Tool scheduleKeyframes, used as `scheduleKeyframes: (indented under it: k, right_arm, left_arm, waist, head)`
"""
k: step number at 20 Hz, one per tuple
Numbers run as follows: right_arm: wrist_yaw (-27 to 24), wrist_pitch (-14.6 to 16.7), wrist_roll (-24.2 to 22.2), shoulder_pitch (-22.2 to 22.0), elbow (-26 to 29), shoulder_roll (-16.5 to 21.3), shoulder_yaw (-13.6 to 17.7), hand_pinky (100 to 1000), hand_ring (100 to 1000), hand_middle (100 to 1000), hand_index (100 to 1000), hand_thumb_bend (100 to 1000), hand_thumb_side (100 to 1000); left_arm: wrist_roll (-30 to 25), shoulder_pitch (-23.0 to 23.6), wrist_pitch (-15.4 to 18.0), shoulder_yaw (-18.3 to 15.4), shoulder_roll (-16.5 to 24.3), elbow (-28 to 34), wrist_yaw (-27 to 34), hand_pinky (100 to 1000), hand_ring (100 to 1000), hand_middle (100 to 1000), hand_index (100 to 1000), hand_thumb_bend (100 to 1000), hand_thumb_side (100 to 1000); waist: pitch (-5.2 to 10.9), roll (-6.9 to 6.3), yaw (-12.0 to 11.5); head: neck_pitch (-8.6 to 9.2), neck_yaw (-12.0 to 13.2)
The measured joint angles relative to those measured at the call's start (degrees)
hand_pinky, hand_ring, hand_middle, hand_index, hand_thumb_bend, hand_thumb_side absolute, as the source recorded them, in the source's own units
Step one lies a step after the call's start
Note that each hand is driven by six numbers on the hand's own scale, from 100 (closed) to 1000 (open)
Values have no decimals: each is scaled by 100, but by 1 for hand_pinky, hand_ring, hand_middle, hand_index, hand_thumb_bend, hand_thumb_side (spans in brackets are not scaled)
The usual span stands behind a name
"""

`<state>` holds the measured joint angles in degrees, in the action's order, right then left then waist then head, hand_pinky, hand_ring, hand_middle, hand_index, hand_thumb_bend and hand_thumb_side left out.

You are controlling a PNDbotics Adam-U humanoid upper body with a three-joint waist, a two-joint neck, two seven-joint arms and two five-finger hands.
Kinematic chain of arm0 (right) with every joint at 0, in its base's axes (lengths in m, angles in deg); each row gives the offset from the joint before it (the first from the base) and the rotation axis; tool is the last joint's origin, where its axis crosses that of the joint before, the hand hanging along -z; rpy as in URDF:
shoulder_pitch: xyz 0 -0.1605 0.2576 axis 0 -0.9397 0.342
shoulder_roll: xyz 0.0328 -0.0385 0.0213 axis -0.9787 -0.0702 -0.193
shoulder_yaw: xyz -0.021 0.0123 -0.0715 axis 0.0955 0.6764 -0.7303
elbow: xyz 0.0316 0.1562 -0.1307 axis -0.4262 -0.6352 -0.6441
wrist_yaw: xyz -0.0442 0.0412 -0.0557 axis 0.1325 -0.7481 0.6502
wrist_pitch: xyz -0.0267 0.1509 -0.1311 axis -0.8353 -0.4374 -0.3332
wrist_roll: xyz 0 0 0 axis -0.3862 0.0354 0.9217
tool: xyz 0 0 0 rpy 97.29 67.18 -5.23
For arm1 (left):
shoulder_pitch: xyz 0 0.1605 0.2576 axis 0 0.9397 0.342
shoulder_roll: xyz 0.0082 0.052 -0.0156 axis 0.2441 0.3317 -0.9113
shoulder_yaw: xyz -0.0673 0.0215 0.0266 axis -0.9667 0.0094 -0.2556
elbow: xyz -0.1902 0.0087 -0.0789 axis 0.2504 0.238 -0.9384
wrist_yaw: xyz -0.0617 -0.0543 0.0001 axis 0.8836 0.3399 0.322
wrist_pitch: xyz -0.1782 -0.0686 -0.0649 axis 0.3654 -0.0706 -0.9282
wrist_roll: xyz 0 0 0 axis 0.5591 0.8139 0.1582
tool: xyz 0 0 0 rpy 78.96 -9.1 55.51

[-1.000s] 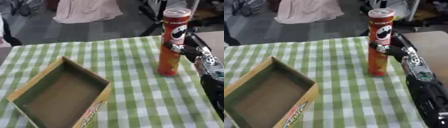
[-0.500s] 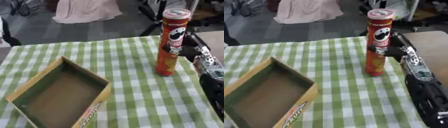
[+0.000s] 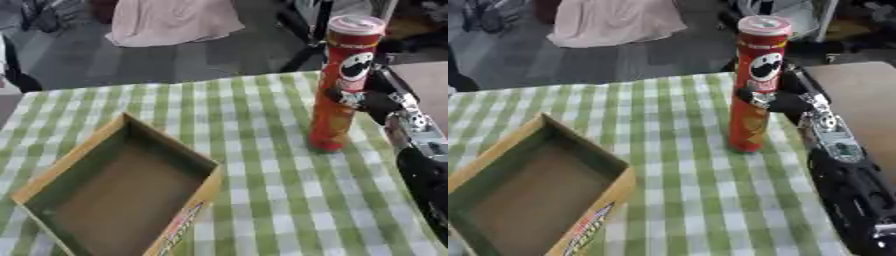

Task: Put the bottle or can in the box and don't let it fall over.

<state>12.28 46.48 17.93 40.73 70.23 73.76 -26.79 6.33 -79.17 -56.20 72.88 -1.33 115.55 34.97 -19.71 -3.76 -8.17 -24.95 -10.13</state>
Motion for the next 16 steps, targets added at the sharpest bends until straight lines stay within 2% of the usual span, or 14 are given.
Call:
scheduleKeyframes:
  k: [2, 7, 13, 16]
  right_arm:
    - [-67, -27, 51, -1, 0, 0, 0, 200, 455, 803, 352, 393, 100]
    - [-132, -123, 237, -8, 31, 0, -3, 140, 367, 714, 276, 283, 100]
    - [-80, -150, 551, -22, 132, 2, -15, 110, 308, 641, 203, 276, 100]
    - [-48, -136, 615, -22, 211, 3, -33, 103, 295, 625, 196, 257, 100]
  left_arm:
    - [0, 0, 0, 0, 0, 0, 0, 1000, 656, 671, 768, 105, 853]
    - [5, 0, 4, 0, 0, 0, 0, 1000, 655, 670, 768, 104, 851]
    - [11, 0, 8, -3, 0, 0, 0, 1000, 653, 670, 767, 103, 851]
    - [13, 0, 10, -4, 0, 0, 0, 1000, 653, 670, 767, 103, 850]
  waist:
    - [0, 0, 1]
    - [0, 0, 7]
    - [2, -1, 21]
    - [3, -1, 26]
  head:
    - [0, -2]
    - [0, -2]
    - [0, -1]
    - [0, -1]
